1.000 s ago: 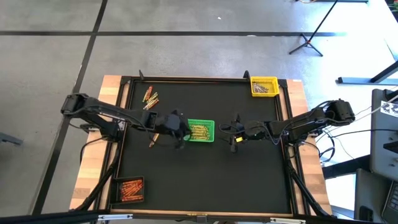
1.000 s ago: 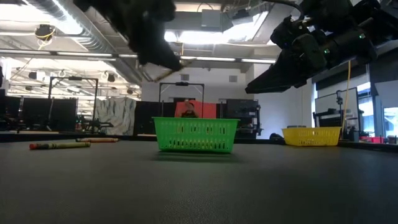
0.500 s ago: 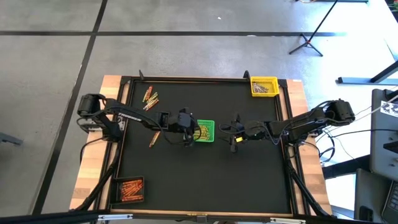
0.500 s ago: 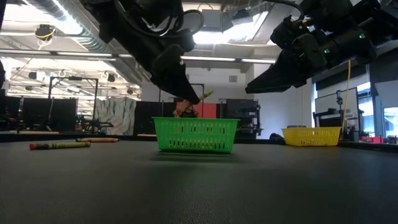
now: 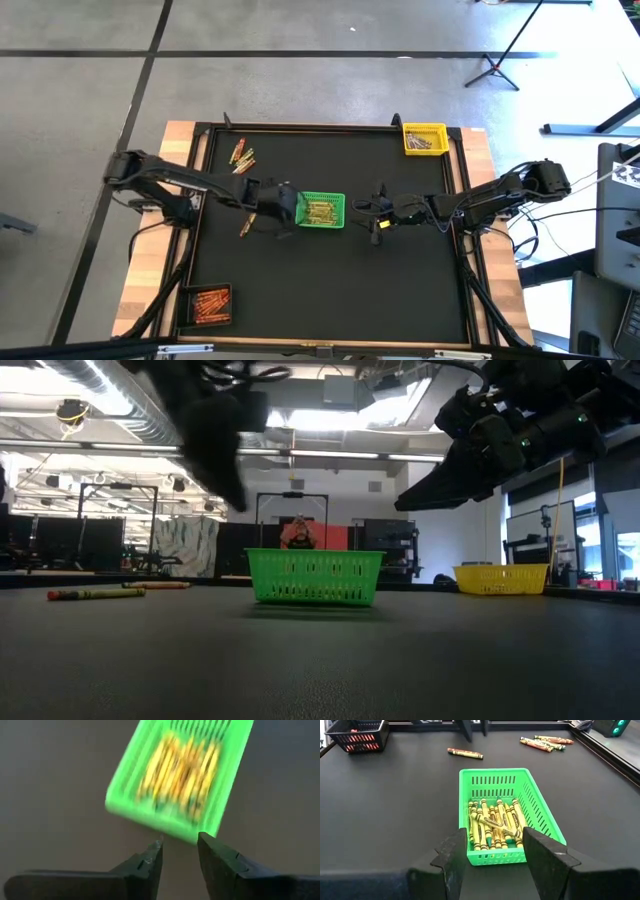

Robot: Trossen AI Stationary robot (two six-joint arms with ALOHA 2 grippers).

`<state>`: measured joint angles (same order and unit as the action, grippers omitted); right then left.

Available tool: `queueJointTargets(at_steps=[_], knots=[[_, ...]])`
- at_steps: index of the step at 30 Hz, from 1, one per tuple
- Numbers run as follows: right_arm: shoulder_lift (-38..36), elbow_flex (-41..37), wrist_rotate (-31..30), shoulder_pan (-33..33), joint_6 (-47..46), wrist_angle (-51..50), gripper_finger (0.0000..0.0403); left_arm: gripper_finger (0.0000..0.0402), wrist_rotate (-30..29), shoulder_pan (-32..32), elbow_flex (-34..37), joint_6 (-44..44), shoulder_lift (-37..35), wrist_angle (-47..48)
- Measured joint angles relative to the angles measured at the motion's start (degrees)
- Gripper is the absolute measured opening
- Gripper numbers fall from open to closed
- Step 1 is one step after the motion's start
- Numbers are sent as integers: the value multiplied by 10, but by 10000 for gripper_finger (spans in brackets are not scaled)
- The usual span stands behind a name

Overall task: Sort crayons
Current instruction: Put the green crayon into the green bin

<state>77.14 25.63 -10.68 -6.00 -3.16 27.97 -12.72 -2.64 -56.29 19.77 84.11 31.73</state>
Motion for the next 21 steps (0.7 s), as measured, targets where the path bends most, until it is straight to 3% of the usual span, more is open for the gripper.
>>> queueJointTargets(at_steps=[5, 10, 21], knots=[[0, 0, 0, 0, 0, 0, 191, 101, -20, -37, 15, 164, -36, 142], [0, 0, 0, 0, 0, 0, 191, 94, -12, -64, 37, 308, -37, 193], [0, 0, 0, 0, 0, -3, 191, 81, 34, -41, 128, 386, -27, 149]])
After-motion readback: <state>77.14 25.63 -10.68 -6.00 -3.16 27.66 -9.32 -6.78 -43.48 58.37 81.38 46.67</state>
